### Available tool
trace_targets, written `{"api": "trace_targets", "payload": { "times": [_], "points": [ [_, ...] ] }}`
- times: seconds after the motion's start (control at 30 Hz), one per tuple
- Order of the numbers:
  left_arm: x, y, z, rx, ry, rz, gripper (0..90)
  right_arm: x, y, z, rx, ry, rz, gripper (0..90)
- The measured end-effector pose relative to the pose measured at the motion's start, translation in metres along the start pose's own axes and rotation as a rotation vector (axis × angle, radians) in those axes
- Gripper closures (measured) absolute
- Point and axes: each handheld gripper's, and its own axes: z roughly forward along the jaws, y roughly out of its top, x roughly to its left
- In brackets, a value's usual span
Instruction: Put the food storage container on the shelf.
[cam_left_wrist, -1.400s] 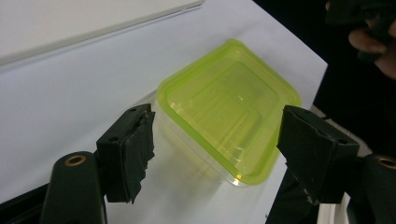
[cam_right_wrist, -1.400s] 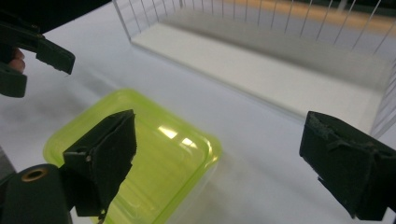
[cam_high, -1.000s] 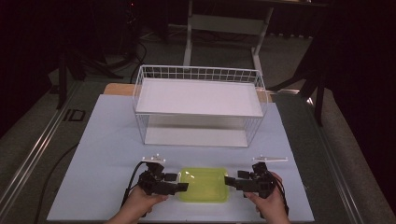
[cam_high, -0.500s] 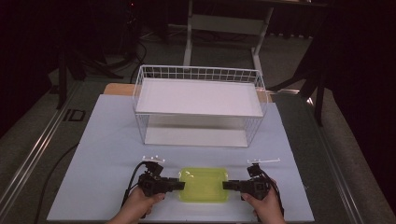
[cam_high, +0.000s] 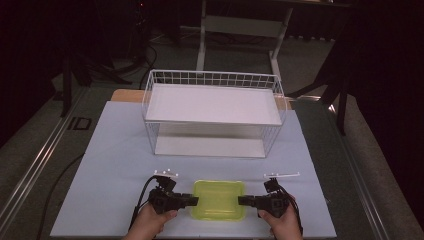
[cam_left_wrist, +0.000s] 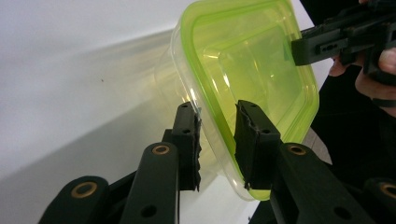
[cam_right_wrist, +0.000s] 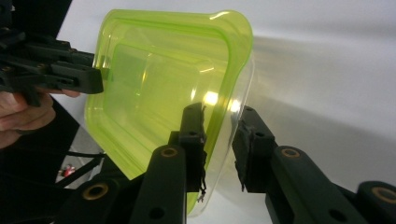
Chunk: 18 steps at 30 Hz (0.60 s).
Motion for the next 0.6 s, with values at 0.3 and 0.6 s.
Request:
{"api": "trace_targets", "payload": {
  "times": [0.3,0.6],
  "points": [
    [-0.011,-0.002,-0.007,-0.032,0.048,-0.018,78.7,0.006,-0.004,-0.006,-0.019,-0.001,0.008,79.7],
    [-0.009,0.015,-0.015,-0.098,0.057,-0.034,81.2,0.012,0.014,-0.008,-0.097,-0.029,-0.057,79.8]
  ]
}}
